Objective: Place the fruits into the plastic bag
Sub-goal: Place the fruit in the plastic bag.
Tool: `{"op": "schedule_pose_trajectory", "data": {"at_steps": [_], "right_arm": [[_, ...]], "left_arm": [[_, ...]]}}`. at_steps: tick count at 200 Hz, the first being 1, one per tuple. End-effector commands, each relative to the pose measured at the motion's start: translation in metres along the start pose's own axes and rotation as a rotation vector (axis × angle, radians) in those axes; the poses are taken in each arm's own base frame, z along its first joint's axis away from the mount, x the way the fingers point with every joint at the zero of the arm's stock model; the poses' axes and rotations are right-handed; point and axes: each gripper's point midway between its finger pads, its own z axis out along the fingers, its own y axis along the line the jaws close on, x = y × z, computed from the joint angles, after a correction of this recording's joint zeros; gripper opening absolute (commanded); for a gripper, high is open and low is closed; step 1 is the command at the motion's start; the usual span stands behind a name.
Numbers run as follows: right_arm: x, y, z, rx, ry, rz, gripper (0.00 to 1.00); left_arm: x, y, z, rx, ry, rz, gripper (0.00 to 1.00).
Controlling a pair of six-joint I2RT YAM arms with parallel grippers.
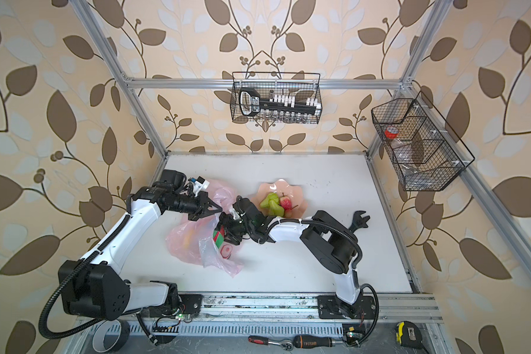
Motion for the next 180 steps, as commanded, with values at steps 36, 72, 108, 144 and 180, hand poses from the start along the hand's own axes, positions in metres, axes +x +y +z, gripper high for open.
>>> {"op": "schedule_pose_trajectory", "data": {"at_steps": [36,72,108,144,180], "right_arm": [[-0.025,0.04,0.029,-0.082,-0.054,0.027,0.39],[-0.029,0.039,0.043,-0.056,-0.031,0.051,0.62],[-0.026,0.043,0.038,-0.045,-0.013,0.03,0.92],[-0.028,0.05,0.024,-0.04,-0.01,0.008,0.97],[-0.032,0.039,0.013,0.045,0.003,-0.042,1.0]], "left_arm": [[0.003,-0.005,-0.001,0.021,-0.006,0.018,0.0],[0.002,-0.007,-0.001,0.024,-0.003,0.025,0.0],[0.0,-0.004,-0.002,0.003,-0.008,0.029,0.0],[-0.009,-0.003,-0.006,-0.026,-0.04,0.027,0.0],[-0.023,-0.009,-0.013,-0.047,-0.092,0.021,0.0]]}}
